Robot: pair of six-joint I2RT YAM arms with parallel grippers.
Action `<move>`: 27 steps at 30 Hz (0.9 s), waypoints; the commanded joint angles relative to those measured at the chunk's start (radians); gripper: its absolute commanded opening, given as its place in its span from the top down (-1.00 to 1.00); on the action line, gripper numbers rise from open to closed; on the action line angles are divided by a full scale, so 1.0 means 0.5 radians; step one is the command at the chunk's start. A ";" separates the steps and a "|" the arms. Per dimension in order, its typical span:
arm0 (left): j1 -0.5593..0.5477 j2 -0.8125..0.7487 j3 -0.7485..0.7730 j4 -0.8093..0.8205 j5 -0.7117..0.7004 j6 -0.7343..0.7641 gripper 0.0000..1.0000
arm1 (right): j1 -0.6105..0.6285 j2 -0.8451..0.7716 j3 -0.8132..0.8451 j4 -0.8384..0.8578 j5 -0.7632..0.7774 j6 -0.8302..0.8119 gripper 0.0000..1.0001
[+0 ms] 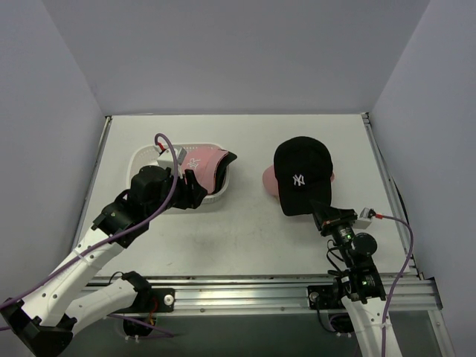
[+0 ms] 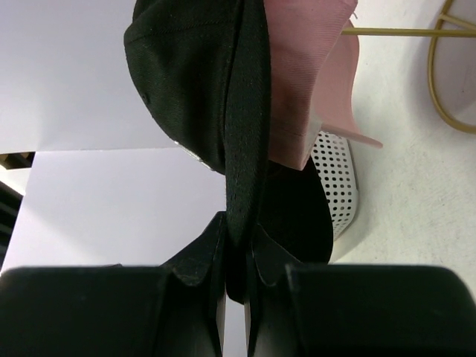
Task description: Stack the hats
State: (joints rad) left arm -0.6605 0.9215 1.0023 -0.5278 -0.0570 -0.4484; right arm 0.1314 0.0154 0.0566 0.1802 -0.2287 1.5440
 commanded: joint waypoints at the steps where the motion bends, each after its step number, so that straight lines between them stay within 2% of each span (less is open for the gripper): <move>1: -0.017 -0.024 0.002 0.019 -0.036 0.022 -0.15 | -0.008 0.012 -0.064 0.124 -0.006 0.066 1.00; 17: -0.035 -0.024 -0.001 0.006 -0.055 0.019 -0.16 | -0.011 0.027 -0.073 -0.296 0.055 0.127 1.00; 22: -0.041 -0.021 -0.007 0.009 -0.058 0.019 -0.16 | -0.011 0.092 -0.086 -0.308 0.037 0.133 0.99; 27: -0.050 -0.024 -0.017 0.009 -0.064 0.016 -0.16 | -0.011 0.178 -0.101 -0.241 0.016 0.130 0.82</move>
State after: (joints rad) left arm -0.6788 0.9215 0.9985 -0.5346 -0.0757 -0.4484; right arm 0.1314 0.0650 0.0563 0.1196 -0.2256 1.6012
